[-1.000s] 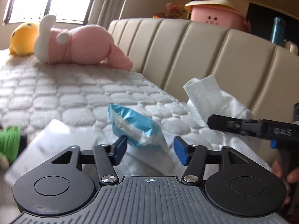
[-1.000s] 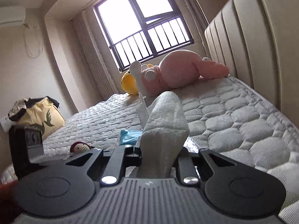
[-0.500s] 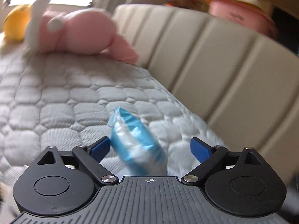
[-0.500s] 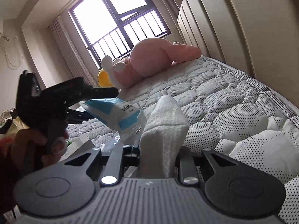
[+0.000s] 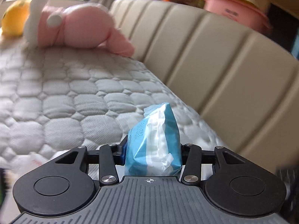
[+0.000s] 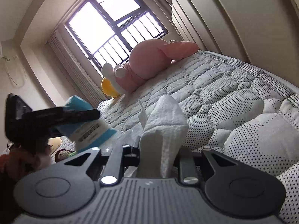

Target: Clean container

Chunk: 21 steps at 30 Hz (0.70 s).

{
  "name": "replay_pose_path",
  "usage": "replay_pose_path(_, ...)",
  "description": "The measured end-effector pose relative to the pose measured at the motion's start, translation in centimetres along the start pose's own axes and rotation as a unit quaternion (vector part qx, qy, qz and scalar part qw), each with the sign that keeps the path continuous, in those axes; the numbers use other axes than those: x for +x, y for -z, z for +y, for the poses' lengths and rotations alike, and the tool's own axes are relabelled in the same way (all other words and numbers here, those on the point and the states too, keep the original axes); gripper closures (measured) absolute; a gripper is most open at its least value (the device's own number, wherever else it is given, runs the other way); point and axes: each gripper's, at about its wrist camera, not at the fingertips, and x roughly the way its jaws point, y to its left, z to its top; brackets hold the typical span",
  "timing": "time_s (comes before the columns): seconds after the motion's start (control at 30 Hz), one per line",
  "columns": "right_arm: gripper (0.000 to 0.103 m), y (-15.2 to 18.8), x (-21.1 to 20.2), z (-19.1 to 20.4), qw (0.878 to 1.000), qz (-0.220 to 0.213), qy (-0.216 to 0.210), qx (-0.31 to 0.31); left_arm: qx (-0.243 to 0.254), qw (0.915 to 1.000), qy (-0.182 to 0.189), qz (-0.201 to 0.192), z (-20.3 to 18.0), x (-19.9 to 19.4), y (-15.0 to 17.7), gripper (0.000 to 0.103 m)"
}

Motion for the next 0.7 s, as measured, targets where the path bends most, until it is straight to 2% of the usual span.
replay_pose_path(0.1,0.079,-0.2,0.1,0.9,1.0,0.007,0.014,-0.021,0.112,0.9934,-0.019,0.013,-2.9,-3.6,2.0,0.054)
replay_pose_path(0.17,0.059,-0.3,-0.2,2.0,0.998,0.007,0.027,-0.049,0.163,0.9859,-0.028,0.023,-4.4,-4.6,3.8,0.053)
replay_pose_path(0.2,0.037,-0.2,-0.6,2.7,0.997,0.001,0.041,-0.065,0.182,0.9825,-0.032,0.023,-5.0,-4.7,4.8,0.048)
replay_pose_path(0.23,0.024,-0.1,-1.0,3.3,0.995,-0.005,0.055,-0.08,0.19,0.9812,-0.029,0.021,-5.5,-4.7,5.6,0.043)
replay_pose_path(0.27,0.022,0.0,-1.4,4.0,0.993,-0.011,0.069,-0.096,0.191,0.9812,-0.021,0.019,-5.8,-4.5,6.4,0.041)
replay_pose_path(0.37,0.03,0.2,-2.6,5.8,0.98,-0.014,0.116,-0.158,0.183,0.9831,0.003,0.006,-6.4,-4.1,8.1,0.031)
replay_pose_path(0.4,0.042,0.3,-3.0,6.2,0.976,-0.012,0.13,-0.174,0.18,0.9836,0.007,-0.002,-6.5,-4.3,8.6,0.028)
replay_pose_path(0.43,0.062,0.4,-3.3,6.4,0.973,-0.01,0.141,-0.184,0.178,0.984,0.011,-0.011,-6.6,-4.5,9.1,0.025)
replay_pose_path(0.5,0.08,0.4,-4.2,6.8,0.968,-0.005,0.159,-0.196,0.174,0.9843,0.016,-0.027,-6.7,-5.3,10.1,0.02)
replay_pose_path(0.53,0.084,0.3,-4.5,7.1,0.966,-0.007,0.167,-0.199,0.175,0.9839,0.014,-0.034,-6.5,-5.9,10.6,0.015)
replay_pose_path(0.57,0.088,0.1,-4.8,7.4,0.965,-0.01,0.167,-0.201,0.178,0.9832,0.011,-0.04,-6.3,-6.5,11.1,0.014)
replay_pose_path(0.63,0.089,-0.4,-5.2,8.5,0.971,-0.008,0.141,-0.195,0.185,0.9817,-0.002,-0.045,-5.7,-7.5,12.1,0.011)
replay_pose_path(0.7,0.089,-0.8,-5.4,10.4,0.98,-0.005,0.08,-0.182,0.188,0.9812,-0.014,-0.042,-4.5,-8.2,12.6,0.01)
